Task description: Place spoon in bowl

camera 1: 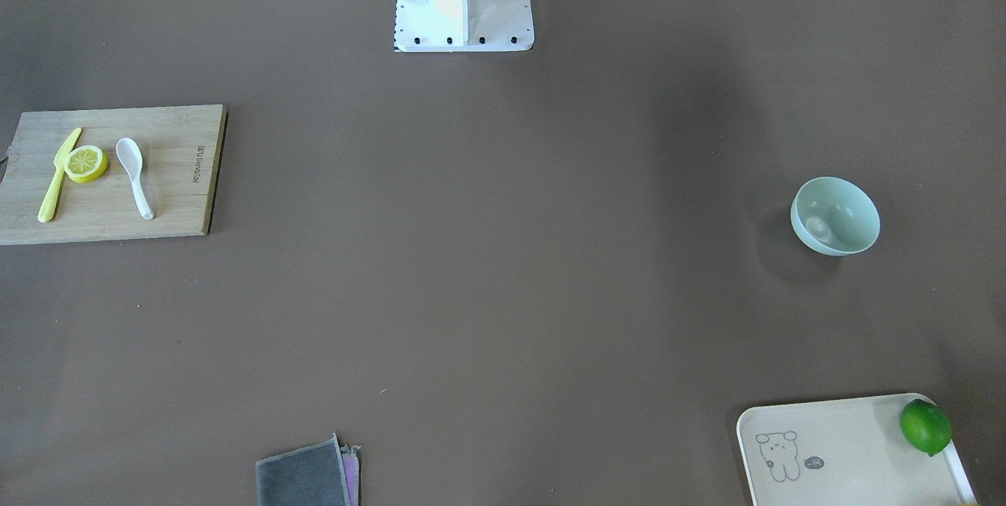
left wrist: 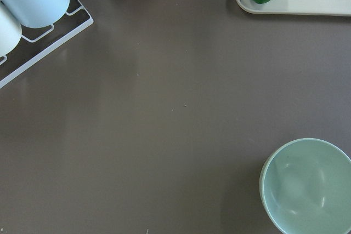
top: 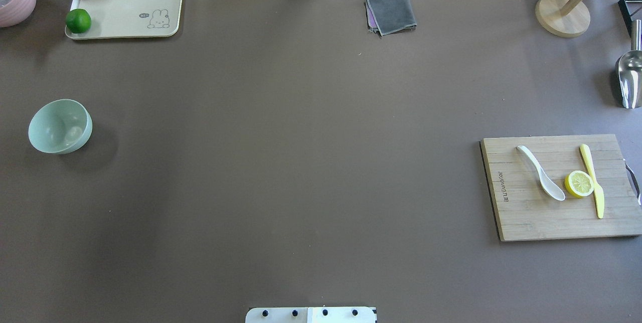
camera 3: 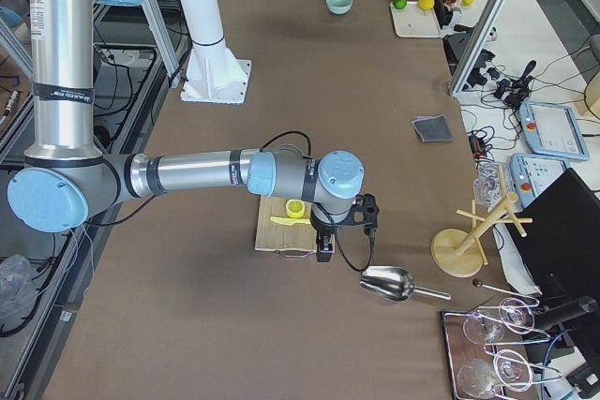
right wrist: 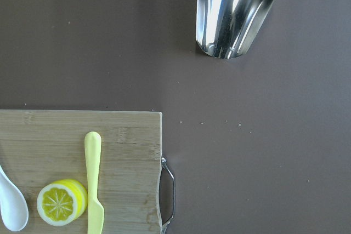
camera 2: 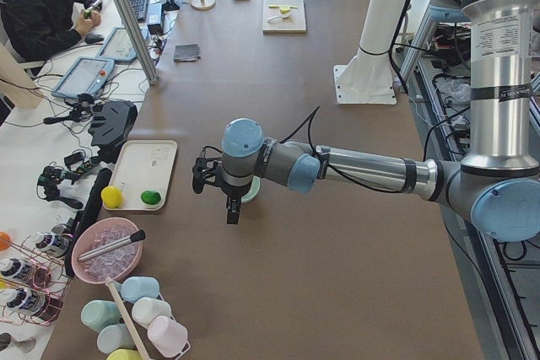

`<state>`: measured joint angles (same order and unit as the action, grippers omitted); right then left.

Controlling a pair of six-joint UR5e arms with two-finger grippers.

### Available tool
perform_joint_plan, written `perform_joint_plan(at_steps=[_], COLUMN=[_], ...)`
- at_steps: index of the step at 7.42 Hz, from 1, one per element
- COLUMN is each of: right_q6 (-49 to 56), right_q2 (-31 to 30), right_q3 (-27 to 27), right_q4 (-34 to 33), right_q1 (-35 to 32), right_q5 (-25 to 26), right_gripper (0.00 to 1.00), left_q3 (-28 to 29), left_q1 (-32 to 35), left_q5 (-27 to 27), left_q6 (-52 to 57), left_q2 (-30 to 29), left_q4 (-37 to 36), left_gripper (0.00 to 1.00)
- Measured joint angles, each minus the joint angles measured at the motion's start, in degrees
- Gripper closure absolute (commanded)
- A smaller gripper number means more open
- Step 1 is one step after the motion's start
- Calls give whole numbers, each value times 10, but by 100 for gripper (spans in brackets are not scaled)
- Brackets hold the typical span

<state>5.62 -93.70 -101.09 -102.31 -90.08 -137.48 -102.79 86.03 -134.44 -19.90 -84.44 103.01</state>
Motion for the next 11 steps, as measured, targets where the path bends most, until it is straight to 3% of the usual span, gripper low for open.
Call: perform_joint_plan(at_steps=[11], right_q6=[1], right_q2=[3], right_q3=[-16], right_q4=[19], right_q1=[1], right_q5=[-6], right_gripper=[0], left_q3=[-28], left_q1=[-5], left_q5=[-2], left_q6=[-1], left_q2=[-4], left_q4=[27], left_gripper=[2])
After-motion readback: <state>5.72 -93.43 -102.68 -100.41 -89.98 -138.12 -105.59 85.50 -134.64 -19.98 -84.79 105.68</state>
